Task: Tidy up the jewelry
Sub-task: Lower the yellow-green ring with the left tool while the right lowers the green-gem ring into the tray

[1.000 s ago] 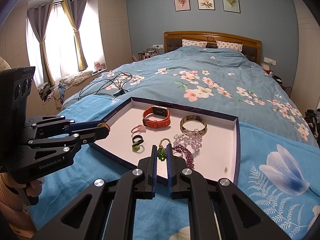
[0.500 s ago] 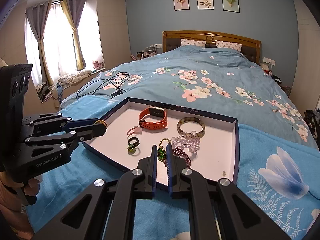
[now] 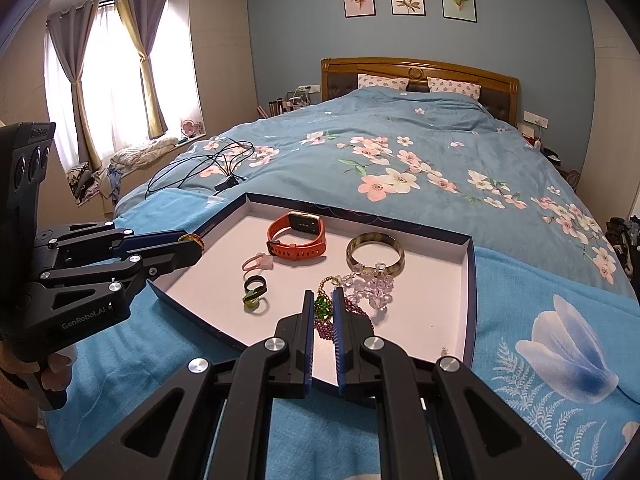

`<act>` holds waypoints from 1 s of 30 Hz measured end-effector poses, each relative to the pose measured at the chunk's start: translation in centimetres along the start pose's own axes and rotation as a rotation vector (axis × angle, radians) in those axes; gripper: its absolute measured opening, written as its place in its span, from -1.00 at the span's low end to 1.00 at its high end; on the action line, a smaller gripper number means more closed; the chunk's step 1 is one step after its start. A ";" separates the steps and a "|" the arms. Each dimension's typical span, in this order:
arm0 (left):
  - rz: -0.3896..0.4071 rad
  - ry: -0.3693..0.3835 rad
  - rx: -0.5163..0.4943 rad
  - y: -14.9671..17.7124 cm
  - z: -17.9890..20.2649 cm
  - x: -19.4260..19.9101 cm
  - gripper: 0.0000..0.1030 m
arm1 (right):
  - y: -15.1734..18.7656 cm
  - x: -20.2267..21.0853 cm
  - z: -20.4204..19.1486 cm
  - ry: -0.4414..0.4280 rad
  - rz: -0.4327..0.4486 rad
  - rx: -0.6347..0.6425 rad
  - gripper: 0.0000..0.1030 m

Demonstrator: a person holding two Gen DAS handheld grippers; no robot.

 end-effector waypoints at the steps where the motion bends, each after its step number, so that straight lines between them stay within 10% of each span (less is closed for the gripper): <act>1: -0.001 -0.001 0.001 0.0 0.0 -0.1 -0.67 | -0.1 -0.1 -0.1 0.001 -0.001 -0.001 -0.86; 30: -0.019 -0.029 0.007 -0.3 -0.7 -1.9 -0.67 | -0.2 -1.7 0.7 0.013 -0.031 0.006 -0.86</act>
Point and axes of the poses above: each gripper's, at about its wrist camera, not at the fingertips, and x roughly against the way its jaws point, z to its right, y to its underside, the point moved 7 cm from there along -x, roughly the way its jaws point, and after that the axes turned 11 degrees about x, right-handed, at the moved point
